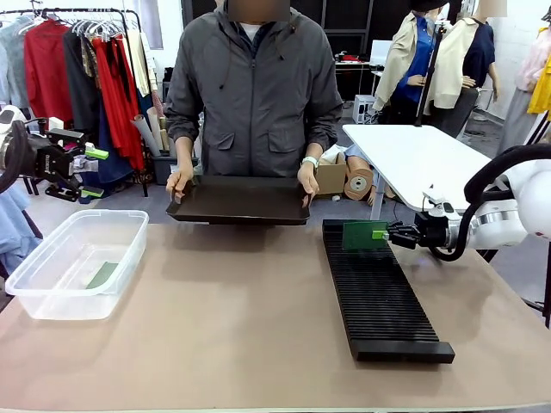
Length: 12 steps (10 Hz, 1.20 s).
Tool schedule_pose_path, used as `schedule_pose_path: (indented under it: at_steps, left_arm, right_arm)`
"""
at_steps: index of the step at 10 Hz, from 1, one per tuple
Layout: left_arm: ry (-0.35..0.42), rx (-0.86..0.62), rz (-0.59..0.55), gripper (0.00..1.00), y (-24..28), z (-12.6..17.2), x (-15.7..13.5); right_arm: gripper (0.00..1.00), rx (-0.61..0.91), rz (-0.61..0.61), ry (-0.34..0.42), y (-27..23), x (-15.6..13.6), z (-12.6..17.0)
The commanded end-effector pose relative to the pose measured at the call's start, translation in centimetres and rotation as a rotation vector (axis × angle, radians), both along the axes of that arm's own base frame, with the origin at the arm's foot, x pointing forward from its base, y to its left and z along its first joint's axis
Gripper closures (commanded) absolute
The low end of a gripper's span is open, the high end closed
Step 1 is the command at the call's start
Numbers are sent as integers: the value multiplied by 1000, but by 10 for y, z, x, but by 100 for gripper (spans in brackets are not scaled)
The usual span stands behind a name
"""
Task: Sort PCBs into racks and boxes based on the side picked up.
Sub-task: If the short side of the Blank PCB is picked up, insert it into the PCB Rack ; if the long side is picked up, place it in the Organizing box.
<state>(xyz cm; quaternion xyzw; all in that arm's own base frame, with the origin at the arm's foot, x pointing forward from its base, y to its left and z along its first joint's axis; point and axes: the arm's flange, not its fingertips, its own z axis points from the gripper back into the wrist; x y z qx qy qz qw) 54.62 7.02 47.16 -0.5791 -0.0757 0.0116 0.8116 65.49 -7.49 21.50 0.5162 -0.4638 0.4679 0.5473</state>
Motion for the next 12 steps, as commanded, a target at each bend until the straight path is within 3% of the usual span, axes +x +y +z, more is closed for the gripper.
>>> schedule_pose_path:
  at_steps: [1,12]
  left_arm:
    - [-3,12,2,3,0,2,-2]
    - [-3,12,2,3,0,2,-2]
  right_arm:
    - [100,-8,-13,-58,3,-1,0]
    - [100,-15,-12,-28,-1,2,-2]
